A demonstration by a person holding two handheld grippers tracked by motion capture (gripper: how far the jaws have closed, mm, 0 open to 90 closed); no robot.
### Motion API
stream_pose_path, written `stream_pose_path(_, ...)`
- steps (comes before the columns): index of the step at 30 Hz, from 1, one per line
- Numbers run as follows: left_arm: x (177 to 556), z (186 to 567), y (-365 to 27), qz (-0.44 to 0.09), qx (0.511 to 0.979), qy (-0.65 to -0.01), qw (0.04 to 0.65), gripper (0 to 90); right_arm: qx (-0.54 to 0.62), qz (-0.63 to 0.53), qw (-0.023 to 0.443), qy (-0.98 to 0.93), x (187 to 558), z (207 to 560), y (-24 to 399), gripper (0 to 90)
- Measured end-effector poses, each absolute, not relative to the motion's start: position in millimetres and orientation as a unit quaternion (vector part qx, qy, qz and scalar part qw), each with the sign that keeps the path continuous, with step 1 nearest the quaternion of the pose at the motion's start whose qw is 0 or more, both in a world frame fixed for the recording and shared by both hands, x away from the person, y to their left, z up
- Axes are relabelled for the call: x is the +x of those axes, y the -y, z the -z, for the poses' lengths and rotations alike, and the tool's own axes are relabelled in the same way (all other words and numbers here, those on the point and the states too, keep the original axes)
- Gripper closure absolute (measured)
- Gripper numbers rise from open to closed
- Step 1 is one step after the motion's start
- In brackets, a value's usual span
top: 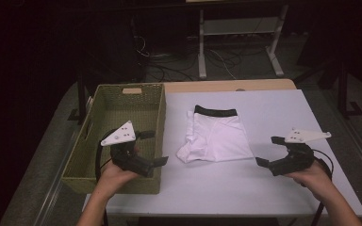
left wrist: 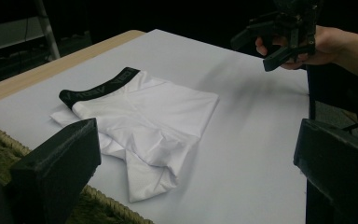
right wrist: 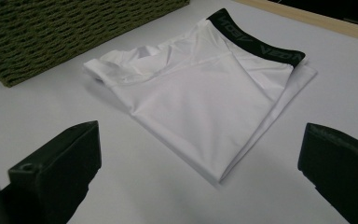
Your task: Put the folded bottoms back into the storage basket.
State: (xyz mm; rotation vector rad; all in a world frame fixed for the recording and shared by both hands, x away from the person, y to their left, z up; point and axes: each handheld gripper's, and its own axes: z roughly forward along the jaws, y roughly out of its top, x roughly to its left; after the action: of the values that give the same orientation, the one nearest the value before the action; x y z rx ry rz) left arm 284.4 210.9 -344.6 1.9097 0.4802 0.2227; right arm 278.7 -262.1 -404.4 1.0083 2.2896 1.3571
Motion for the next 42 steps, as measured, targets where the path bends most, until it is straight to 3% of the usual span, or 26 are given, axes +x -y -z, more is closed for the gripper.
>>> stream_pose_path(42, 284.0, 344.6, -211.0, -0.097, 0.805, -0.201, 0.550, 0.6, 0.350, -0.458, 0.136, -0.806, 311.6, 413.4, 243.0, 0.0)
